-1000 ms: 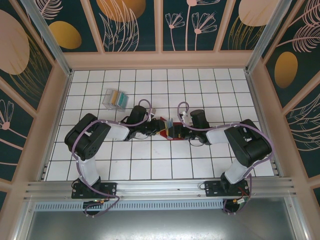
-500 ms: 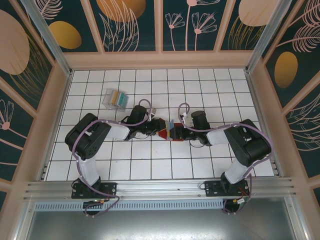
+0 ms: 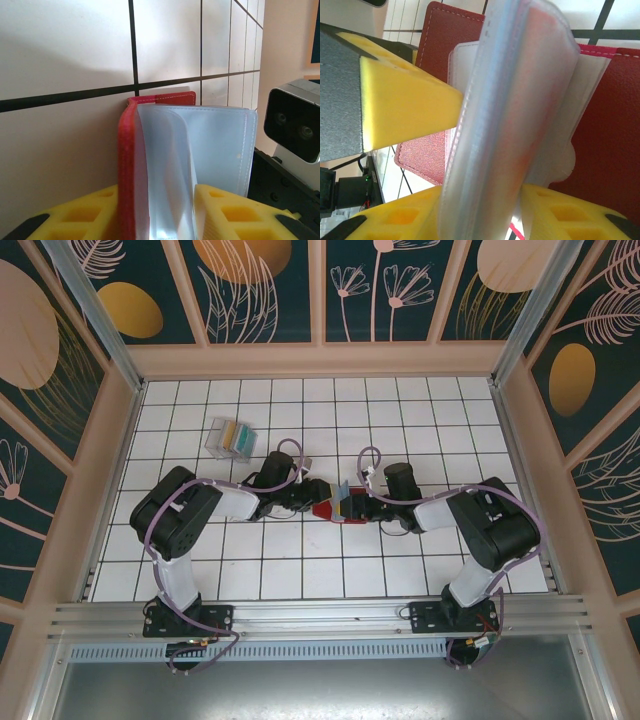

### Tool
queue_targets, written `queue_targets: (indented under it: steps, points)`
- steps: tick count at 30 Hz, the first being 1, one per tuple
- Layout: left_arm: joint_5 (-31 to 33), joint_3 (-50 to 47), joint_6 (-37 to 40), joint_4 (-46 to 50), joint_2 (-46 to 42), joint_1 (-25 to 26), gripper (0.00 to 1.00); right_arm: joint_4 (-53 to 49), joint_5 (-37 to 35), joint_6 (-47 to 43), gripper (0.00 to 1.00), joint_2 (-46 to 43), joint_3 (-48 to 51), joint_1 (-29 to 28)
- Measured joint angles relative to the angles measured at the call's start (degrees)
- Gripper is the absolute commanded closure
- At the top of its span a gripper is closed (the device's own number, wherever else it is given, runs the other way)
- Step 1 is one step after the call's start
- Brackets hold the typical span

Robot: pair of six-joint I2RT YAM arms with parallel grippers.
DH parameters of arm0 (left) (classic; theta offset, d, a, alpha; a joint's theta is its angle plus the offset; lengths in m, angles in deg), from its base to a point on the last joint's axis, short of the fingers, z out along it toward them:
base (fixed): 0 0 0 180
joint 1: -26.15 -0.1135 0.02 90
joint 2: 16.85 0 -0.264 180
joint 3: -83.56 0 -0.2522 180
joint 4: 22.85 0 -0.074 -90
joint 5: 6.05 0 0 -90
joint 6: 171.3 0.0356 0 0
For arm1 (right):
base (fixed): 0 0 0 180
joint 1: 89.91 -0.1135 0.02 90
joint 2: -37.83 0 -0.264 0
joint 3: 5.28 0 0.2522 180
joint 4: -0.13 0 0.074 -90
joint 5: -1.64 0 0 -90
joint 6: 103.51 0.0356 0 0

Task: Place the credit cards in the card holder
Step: Open the card holder at the center of the table.

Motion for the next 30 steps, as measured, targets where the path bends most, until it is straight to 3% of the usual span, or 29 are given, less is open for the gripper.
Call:
queue_targets:
  steps: [7, 11, 15, 18, 23, 30]
  points:
    - [-0.07, 0.0, 0.33, 0.22, -0.17, 0.0, 0.54, 0.37, 0.42, 0.22, 0.59, 0.35, 0.02, 0.26]
    - [-0.09, 0.02, 0.94, 0.39, -0.39, 0.0, 0.67, 0.46, 0.42, 0.39, 0.59, 0.37, 0.04, 0.33]
    - [0.33, 0.02, 1.66, 1.22, -0.39, 0.0, 0.7, 1.09, 0.42, 0.61, 0.59, 0.39, 0.37, 0.37]
    - [0.63, 0.02, 1.99, 1.75, -0.39, 0.0, 0.69, 1.53, 0.44, 0.66, 0.6, 0.39, 0.59, 0.44]
    - [1.33, 0.02, 2.58, 2.21, -0.39, 0.0, 0.56, 1.86, 0.42, 0.9, 0.62, 0.39, 0.81, 0.63]
    - [1.44, 0.02, 2.86, 2.25, -0.39, 0.0, 0.54, 2.8, 0.68, 1.9, 0.64, 0.83, 1.16, 1.03]
